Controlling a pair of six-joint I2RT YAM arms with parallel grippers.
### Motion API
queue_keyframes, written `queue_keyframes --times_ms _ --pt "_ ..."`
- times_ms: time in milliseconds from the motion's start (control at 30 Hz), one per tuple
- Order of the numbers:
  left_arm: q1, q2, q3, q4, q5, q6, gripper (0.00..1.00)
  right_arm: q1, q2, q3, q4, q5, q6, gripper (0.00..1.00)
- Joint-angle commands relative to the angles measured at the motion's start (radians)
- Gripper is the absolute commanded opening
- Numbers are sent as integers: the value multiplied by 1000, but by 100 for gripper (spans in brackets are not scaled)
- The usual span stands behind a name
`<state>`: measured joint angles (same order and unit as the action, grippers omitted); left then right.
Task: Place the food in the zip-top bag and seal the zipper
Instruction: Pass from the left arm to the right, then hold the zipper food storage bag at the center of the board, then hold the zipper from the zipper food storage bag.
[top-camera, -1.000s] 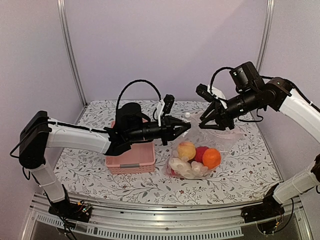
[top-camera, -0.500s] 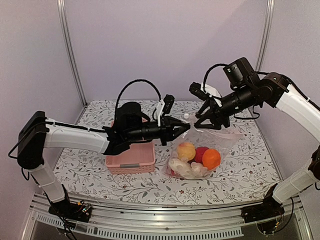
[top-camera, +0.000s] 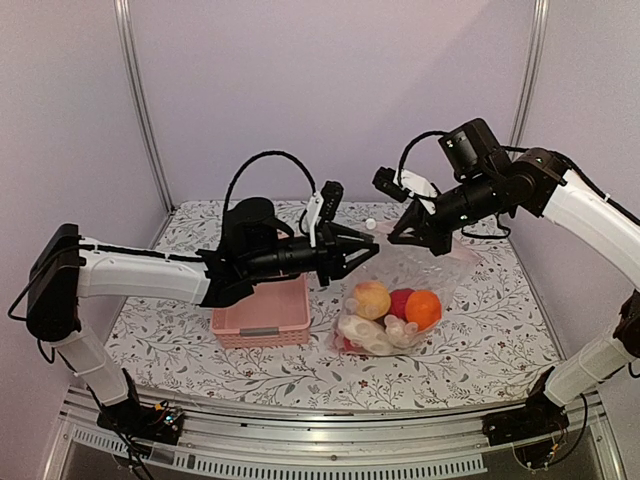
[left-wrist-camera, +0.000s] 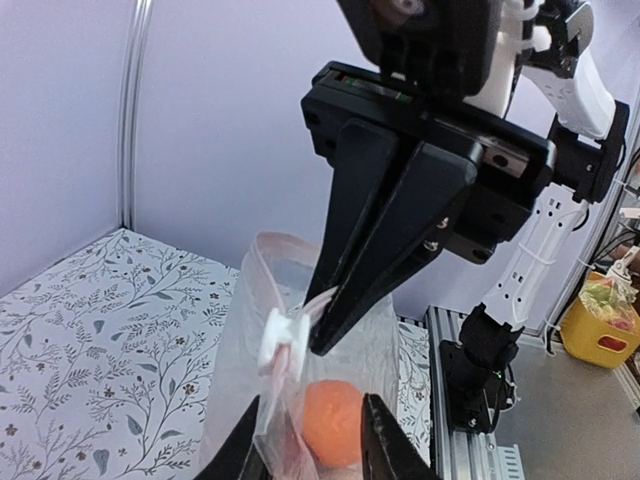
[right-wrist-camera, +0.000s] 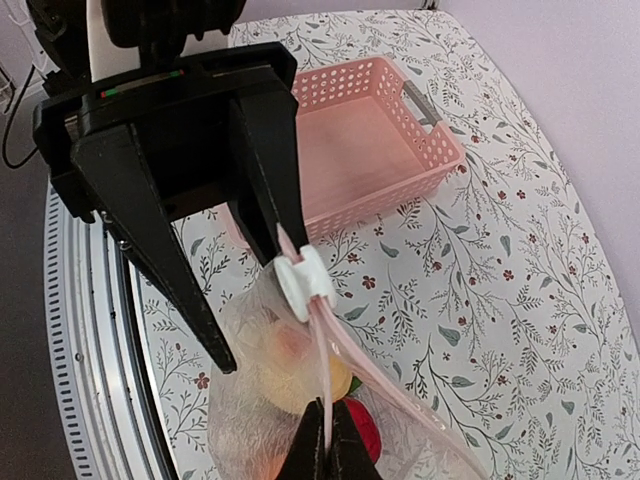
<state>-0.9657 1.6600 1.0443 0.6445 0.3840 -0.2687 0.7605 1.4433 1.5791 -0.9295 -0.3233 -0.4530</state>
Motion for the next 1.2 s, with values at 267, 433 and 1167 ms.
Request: queue_keyframes --times_ms 267,433,1167 --pt "23 -4 3 6 19 17 22 7 -14 -11 -17 -59 -39 4" --pt "27 0 5 15 34 18 16 7 -19 -14 -23 -59 -48 5" --pt "26 -25 -10 3 83 15 0 9 54 161 -15 -144 -156 36"
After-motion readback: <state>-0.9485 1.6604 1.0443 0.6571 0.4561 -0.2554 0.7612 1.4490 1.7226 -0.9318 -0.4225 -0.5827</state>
